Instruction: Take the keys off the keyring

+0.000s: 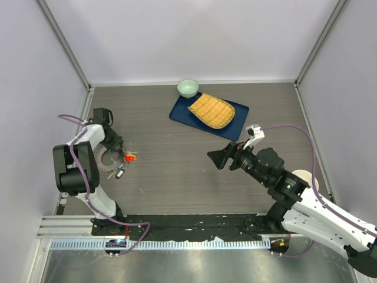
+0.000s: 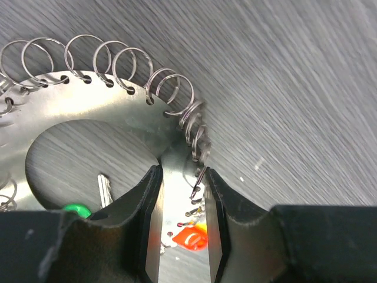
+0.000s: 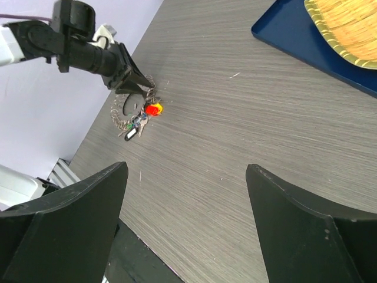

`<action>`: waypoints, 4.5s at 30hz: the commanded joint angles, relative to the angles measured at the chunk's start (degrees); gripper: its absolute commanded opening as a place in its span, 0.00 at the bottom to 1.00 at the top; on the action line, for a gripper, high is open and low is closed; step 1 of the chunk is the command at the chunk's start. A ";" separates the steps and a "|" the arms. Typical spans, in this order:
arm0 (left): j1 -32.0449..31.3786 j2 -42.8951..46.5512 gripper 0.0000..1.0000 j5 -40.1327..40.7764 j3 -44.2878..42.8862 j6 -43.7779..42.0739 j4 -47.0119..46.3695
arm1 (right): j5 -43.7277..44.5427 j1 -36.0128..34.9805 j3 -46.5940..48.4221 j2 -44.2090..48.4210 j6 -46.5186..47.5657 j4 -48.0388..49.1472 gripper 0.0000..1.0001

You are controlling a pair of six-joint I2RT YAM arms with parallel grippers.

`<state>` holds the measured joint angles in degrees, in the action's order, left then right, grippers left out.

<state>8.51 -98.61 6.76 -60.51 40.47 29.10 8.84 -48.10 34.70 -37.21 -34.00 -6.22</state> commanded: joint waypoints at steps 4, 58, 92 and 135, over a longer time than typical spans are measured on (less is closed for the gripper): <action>-0.34 10.00 0.00 -5.35 -0.05 -0.48 0.43 | -4.27 0.20 -0.95 -3.39 -0.10 9.82 0.88; -9.66 -13.45 0.58 8.53 -21.31 -6.37 9.66 | -9.63 0.20 -1.04 -15.08 3.85 19.93 0.84; -10.36 -6.87 0.00 4.75 -20.26 -9.09 11.50 | -11.04 0.20 -0.24 -19.65 0.43 23.08 0.83; -23.45 19.68 0.00 -19.33 -16.22 1.19 13.00 | -3.84 -4.20 14.96 -65.71 6.92 65.46 0.70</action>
<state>-14.09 -80.60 -10.15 -77.10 40.29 45.60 -3.14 -50.70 48.64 -104.03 -29.89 53.08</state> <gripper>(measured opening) 0.012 0.704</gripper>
